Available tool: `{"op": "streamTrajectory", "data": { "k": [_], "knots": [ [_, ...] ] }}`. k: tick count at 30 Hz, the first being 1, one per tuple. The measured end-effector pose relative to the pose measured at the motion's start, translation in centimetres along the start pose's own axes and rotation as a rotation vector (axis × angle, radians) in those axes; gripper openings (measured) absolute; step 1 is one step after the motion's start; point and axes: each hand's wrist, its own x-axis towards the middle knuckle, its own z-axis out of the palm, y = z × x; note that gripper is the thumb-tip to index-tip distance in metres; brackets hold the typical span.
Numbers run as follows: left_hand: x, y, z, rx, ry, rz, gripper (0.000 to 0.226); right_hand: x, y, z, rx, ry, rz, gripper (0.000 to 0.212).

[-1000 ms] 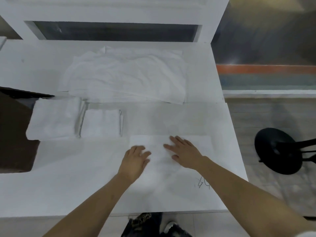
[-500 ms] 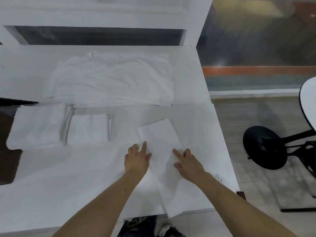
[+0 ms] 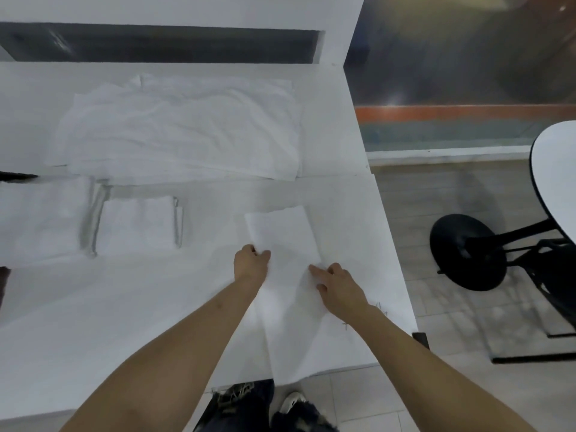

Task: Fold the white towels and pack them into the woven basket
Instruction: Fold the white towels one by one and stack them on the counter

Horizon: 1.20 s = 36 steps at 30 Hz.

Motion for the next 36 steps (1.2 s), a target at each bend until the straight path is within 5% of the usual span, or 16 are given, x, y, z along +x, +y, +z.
{"op": "streamTrajectory", "data": {
  "k": [5, 11, 18, 25, 29, 34, 36],
  "knots": [
    [-1.3, 1.3, -0.6, -0.201, -0.196, 0.090, 0.022, 1.1, -0.6, -1.4, 0.204, 0.017, 0.075, 0.041],
    [-5.6, 3.9, -2.4, -0.516, -0.550, 0.209, 0.042, 1.3, -3.6, -6.7, 0.970, 0.189, 0.178, 0.049],
    [-7.6, 8.7, -6.4, -0.559, -0.544, 0.329, 0.032, 2.0, -5.5, -13.4, 1.327, 0.179, 0.177, 0.044],
    [-8.3, 13.8, -11.9, -0.347, -0.289, 0.635, 0.021, 0.5, -9.1, -20.9, 1.334, 0.300, -0.132, 0.060],
    [-9.7, 14.4, -14.4, -0.241, -0.147, 0.824, 0.013, -1.8, -10.4, -23.1, 1.188, 0.351, -0.286, 0.041],
    [-10.6, 8.2, -14.8, 0.203, -0.032, 1.037, 0.007, -4.2, -8.9, -19.3, 0.853, 0.360, -0.244, 0.020],
    [-9.9, 4.1, -13.9, 0.321, -0.130, 1.072, 0.033, -5.8, -7.9, -16.2, 0.741, 0.283, -0.221, 0.023]
  ]
}}
